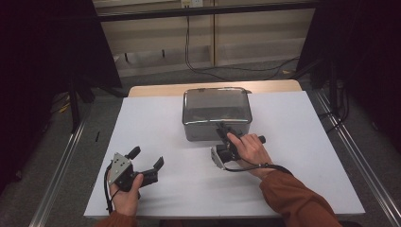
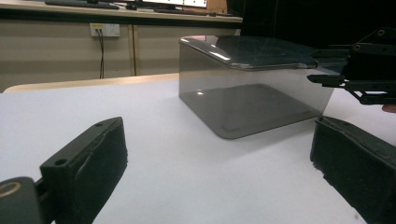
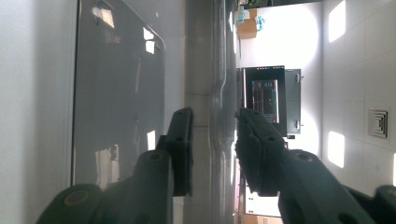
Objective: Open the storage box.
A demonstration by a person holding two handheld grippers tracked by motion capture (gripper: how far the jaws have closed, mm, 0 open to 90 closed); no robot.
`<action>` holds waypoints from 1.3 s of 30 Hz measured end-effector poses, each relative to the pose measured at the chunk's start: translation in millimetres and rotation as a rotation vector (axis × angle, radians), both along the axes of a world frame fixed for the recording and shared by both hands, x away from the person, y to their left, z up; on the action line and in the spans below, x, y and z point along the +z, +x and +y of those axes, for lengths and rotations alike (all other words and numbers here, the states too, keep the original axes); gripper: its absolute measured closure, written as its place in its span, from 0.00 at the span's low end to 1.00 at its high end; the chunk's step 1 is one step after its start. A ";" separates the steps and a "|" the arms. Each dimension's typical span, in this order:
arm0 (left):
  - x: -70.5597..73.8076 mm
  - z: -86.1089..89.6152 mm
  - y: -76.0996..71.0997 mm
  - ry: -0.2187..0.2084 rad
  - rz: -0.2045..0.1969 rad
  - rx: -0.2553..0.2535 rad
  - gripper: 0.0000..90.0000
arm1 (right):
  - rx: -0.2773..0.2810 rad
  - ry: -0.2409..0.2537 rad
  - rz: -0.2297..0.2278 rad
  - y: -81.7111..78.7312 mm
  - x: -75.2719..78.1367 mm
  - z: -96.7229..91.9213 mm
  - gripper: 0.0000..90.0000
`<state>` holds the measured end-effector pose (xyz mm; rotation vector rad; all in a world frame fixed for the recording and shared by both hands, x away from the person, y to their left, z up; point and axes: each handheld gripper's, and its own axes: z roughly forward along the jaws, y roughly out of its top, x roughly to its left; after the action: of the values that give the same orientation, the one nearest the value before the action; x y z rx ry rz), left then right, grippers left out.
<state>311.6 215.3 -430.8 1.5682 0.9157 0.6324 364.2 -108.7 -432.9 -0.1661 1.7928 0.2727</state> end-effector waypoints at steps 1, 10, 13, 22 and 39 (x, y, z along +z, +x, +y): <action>0.0 0.0 0.0 0.000 0.000 0.000 0.04 | -0.002 0.002 0.003 0.2 -0.7 0.2 0.77; 0.5 -1.4 1.3 0.015 -0.007 0.006 0.04 | -0.005 0.017 0.006 1.3 -0.4 1.9 0.84; 1.7 -1.4 2.1 0.018 -0.008 0.013 0.04 | -0.008 0.018 0.003 0.6 1.3 2.2 0.88; 3.4 -1.2 7.2 0.015 0.020 -0.015 0.10 | -0.007 0.031 0.009 0.9 2.9 2.1 0.89; 15.5 -13.8 16.1 0.018 -0.019 -0.094 0.05 | -0.006 0.047 0.005 1.0 6.9 1.1 0.90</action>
<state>327.8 201.5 -415.3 1.6084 0.8196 0.5895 365.2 -107.6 -426.0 -0.1265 1.7901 0.3105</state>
